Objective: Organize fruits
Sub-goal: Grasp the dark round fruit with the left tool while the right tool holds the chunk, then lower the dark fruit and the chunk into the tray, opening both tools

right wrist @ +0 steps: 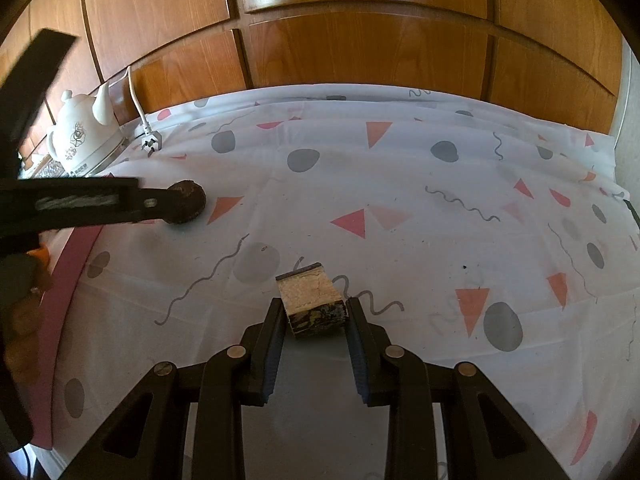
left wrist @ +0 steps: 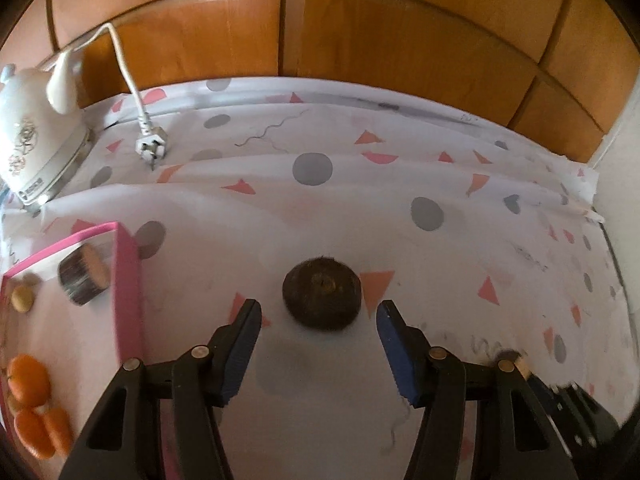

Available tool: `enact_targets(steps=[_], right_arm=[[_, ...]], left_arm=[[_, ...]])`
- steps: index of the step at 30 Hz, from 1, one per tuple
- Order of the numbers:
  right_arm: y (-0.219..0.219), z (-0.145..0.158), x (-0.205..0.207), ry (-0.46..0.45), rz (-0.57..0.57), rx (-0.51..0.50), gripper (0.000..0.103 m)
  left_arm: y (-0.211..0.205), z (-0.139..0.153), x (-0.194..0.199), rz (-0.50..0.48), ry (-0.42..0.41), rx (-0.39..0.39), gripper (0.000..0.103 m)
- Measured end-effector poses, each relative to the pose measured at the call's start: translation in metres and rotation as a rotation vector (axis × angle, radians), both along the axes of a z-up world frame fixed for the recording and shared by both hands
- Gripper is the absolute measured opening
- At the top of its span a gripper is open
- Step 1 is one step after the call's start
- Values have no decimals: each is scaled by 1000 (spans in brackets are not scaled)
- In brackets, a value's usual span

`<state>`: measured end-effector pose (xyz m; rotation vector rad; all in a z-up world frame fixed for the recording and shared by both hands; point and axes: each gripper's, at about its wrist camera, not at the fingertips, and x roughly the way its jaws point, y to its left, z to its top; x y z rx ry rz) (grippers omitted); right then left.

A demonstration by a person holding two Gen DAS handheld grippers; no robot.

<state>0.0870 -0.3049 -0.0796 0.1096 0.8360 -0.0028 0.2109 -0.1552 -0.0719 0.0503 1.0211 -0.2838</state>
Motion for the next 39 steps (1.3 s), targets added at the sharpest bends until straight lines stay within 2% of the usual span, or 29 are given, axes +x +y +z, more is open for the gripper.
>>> enact_targets(steps=[2, 5, 8, 11, 17, 25, 32, 39], right_arm=[[0, 0, 0, 0, 0, 1, 30], [1, 0, 0, 0, 0, -1, 30], [1, 0, -1, 0, 0, -1, 30], [1, 1, -1, 0, 0, -3, 30], [4, 1, 1, 7, 1, -22, 30], [8, 0, 2, 15, -1, -51, 30], [12, 1, 4, 22, 1, -91, 30], [17, 1, 5, 31, 3, -135, 30]], left_arm=[[-4, -9, 11, 8, 14, 15, 60], [-6, -10, 13, -5, -15, 21, 45], [2, -7, 8, -8, 5, -26, 45], [11, 4, -8, -7, -15, -40, 45], [33, 33, -57, -8, -95, -23, 45], [80, 56, -111, 63, -168, -17, 45], [132, 61, -141, 158, -189, -17, 45], [175, 48, -158, 245, -173, -9, 45]])
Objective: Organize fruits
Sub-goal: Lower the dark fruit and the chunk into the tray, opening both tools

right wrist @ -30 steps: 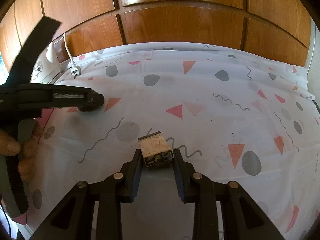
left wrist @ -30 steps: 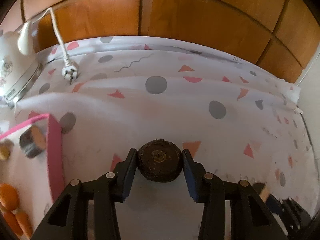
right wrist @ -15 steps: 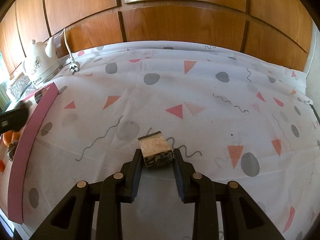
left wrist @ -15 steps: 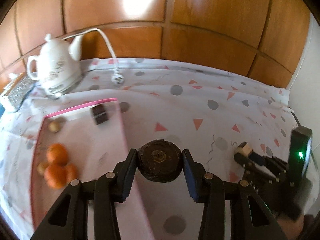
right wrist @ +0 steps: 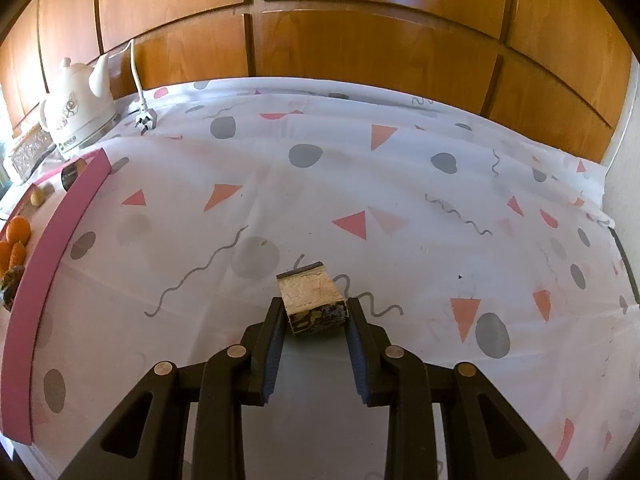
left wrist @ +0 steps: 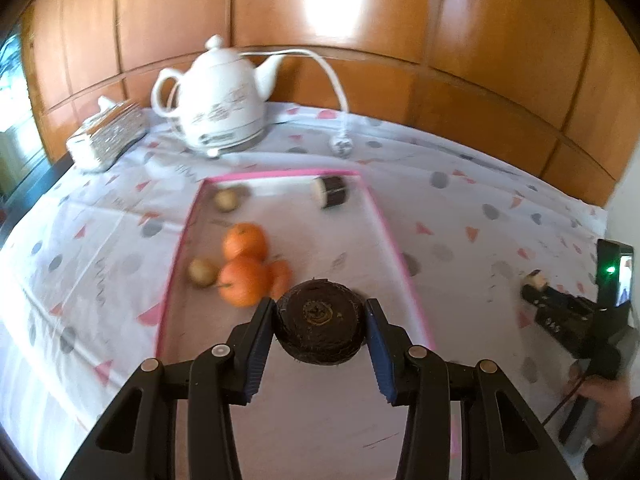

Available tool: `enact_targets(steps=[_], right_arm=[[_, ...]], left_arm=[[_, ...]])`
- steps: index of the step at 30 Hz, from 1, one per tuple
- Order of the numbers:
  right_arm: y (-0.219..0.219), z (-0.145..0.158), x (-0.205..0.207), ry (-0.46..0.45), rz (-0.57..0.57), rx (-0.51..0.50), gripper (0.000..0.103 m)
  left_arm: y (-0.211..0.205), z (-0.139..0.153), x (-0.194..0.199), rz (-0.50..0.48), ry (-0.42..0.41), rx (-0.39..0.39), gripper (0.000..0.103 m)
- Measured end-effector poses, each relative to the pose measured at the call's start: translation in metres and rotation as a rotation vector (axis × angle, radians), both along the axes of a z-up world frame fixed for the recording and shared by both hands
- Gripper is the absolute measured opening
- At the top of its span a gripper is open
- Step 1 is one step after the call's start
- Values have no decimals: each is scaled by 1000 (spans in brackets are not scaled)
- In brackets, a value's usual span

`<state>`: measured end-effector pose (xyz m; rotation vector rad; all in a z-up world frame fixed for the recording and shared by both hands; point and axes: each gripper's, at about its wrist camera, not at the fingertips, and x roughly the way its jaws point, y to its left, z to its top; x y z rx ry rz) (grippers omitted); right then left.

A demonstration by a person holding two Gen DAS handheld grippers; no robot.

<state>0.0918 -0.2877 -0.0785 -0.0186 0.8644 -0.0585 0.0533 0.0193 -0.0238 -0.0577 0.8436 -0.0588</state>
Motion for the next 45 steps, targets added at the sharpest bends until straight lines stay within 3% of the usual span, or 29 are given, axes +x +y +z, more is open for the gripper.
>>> enact_targets(steps=[9, 11, 17, 25, 32, 39, 41, 45], right_arm=[[8, 3, 1, 11, -2, -64, 29], [9, 4, 1, 15, -5, -52, 29], [26, 14, -3, 6, 31, -5, 29], [93, 56, -3, -60, 232, 108, 29], [166, 74, 8, -73, 408, 122, 29], [209, 64, 23, -16, 473, 114, 29], [212, 62, 22, -6, 477, 111, 35], [211, 63, 14, -15, 480, 109, 38]], left_arm=[[25, -15, -9, 68, 26, -17, 49], [27, -13, -12, 79, 10, -16, 54], [34, -3, -18, 90, -24, -31, 55], [45, 2, -27, 119, -47, -35, 58], [55, 6, -32, 143, -63, -38, 59], [62, 8, -35, 156, -65, -44, 60], [63, 8, -35, 161, -66, -46, 61], [64, 8, -37, 167, -69, -47, 62]])
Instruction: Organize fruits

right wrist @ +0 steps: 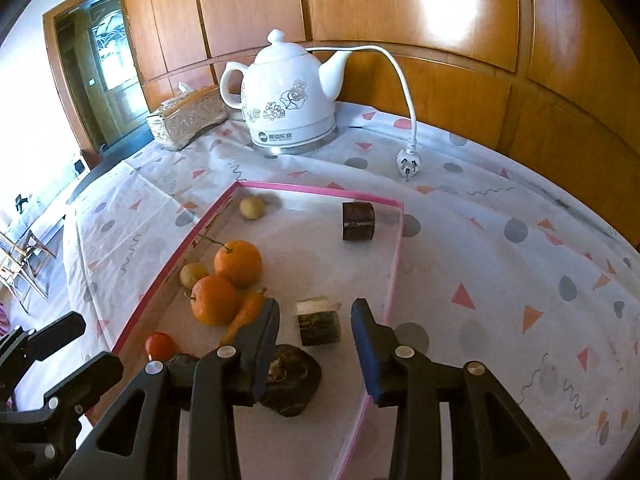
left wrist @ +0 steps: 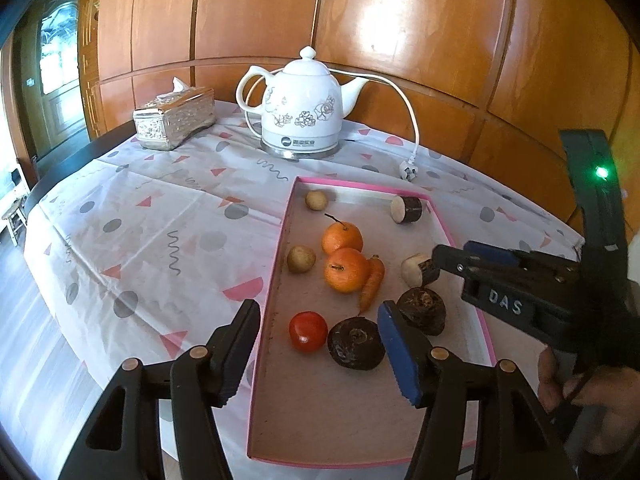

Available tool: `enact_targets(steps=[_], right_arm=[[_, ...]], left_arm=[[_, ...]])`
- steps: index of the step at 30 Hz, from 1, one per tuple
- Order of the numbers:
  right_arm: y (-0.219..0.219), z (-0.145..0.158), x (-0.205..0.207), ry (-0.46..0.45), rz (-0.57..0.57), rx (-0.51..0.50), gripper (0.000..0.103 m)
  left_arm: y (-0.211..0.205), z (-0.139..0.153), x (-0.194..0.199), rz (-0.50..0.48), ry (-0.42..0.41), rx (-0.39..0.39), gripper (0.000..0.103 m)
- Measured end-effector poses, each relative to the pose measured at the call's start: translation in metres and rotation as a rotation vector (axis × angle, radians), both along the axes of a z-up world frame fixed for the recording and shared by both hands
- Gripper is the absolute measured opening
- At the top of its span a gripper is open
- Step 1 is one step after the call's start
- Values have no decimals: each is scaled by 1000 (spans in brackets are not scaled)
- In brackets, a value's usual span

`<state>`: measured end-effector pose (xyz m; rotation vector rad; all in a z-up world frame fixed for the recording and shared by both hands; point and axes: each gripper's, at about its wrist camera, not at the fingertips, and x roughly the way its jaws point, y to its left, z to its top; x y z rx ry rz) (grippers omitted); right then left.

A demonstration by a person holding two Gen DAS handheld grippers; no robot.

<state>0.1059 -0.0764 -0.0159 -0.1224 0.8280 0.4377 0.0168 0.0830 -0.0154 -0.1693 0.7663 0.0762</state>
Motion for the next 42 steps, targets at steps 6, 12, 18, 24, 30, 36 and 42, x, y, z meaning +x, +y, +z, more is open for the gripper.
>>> enact_targets(steps=[6, 12, 18, 24, 30, 36, 42], right_arm=[[-8, 5, -17, -31, -40, -9, 39], [-13, 8, -40, -67, -85, -31, 51], [-22, 11, -64, -113, -163, -34, 51], [-31, 9, -78, -127, -199, -28, 51], [-34, 10, -84, -139, -210, -25, 51], [-32, 10, -86, -149, -204, -35, 52], [-30, 10, -88, -155, -201, -39, 52]], left_arm=[[-1, 4, -3, 8, -15, 13, 69], [-2, 9, -8, 36, -39, 42, 80], [-4, 16, -16, 47, -84, 58, 95], [-7, 21, -21, 53, -99, 83, 103], [-12, 25, -25, 54, -123, 119, 103], [-11, 27, -26, 71, -128, 103, 103], [-10, 27, -27, 109, -124, 128, 103]])
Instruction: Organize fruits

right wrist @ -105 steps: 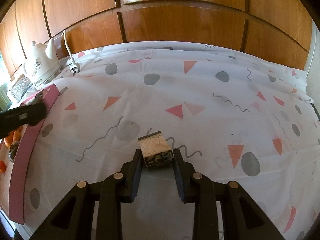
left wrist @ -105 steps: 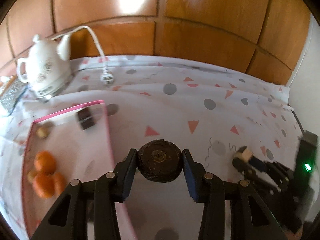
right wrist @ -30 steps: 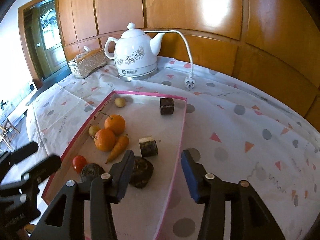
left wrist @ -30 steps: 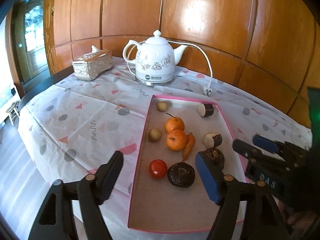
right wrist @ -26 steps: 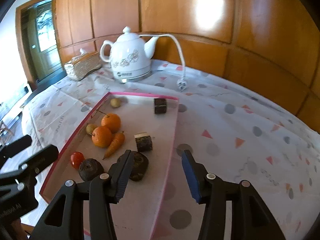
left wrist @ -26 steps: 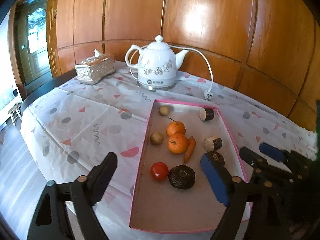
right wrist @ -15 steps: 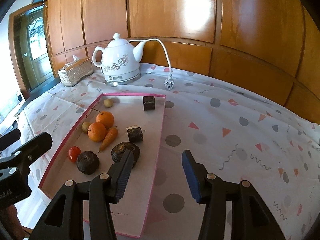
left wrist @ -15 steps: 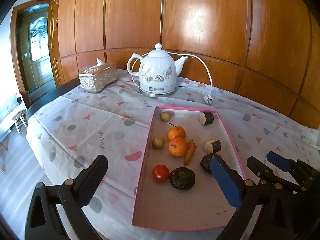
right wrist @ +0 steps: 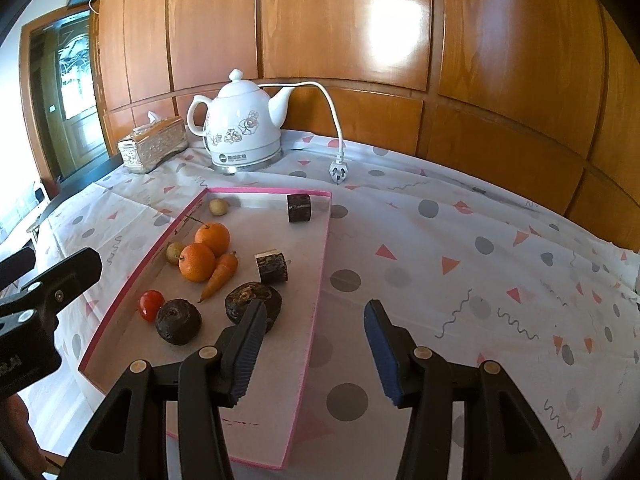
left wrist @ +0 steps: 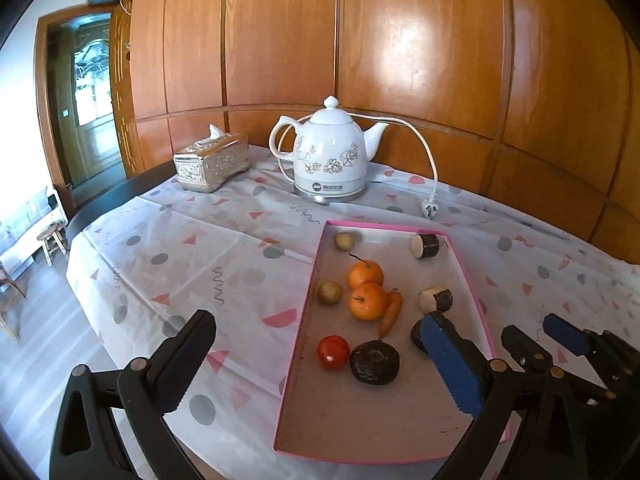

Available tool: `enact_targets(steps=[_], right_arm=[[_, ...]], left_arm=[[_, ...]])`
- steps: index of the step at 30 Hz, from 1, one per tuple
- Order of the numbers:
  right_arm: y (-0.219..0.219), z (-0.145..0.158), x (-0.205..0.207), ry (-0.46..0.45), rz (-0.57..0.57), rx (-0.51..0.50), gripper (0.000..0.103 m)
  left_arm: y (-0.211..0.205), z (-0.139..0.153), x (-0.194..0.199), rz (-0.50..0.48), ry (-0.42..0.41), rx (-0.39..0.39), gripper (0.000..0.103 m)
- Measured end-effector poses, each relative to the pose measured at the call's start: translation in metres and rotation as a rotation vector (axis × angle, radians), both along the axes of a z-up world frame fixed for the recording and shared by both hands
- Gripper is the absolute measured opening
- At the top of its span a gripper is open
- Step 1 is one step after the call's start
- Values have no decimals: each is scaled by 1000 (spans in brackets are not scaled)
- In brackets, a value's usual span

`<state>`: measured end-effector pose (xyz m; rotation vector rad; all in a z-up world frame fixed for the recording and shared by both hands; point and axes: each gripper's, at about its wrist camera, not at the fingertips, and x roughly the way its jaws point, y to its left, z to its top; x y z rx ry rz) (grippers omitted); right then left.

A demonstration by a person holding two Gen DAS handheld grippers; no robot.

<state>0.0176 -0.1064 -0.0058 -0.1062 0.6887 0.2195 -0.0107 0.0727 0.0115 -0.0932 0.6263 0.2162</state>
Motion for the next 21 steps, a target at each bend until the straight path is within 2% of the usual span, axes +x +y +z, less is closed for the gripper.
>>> enact_targets(steps=[16, 18, 20, 21], right_arm=[[1, 1, -3, -9, 9, -5, 52], [-3, 0, -3, -9, 2, -2, 52], [-8, -1, -3, -7, -7, -2, 52], [-12, -1, -3, -6, -15, -1, 52]], left_arm=[[2, -1, -2, 14, -9, -15, 103], [0, 0, -2, 4, -15, -13, 96], [-2, -1, -1, -7, -13, -9, 97], [-2, -1, 0, -13, -5, -23, 101]])
